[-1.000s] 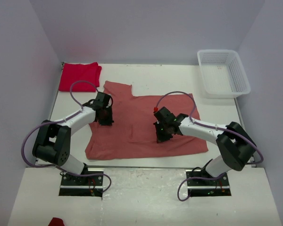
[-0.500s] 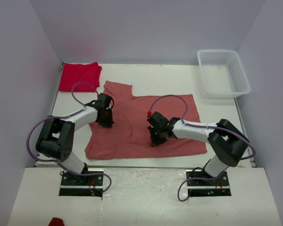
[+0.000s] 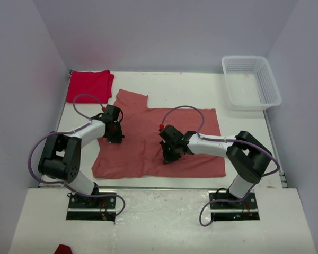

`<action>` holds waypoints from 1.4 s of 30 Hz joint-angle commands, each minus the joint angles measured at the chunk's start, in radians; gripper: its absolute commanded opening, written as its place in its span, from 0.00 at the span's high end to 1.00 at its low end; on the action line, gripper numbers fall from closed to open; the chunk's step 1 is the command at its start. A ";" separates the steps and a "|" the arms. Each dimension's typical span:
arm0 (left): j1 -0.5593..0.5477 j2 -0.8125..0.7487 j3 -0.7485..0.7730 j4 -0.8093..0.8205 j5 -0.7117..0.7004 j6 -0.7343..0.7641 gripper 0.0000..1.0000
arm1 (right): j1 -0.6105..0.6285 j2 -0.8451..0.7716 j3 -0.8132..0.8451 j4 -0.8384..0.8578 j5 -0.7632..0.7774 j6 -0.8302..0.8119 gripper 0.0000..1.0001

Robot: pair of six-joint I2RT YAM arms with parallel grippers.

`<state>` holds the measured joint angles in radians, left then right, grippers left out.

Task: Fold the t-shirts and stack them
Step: Grap the side of the flattened tshirt furthest away from the robot with both arms

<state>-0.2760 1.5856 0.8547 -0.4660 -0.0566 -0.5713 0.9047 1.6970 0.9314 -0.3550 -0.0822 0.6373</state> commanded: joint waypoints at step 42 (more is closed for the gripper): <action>0.087 0.284 0.913 -0.210 -0.064 0.284 0.67 | -0.468 0.095 0.745 -0.515 0.300 -0.246 0.23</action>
<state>-0.2161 1.7012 1.6321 -0.6147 -0.1581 -0.3779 0.5652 1.6444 1.6329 -0.7910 0.2428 0.4583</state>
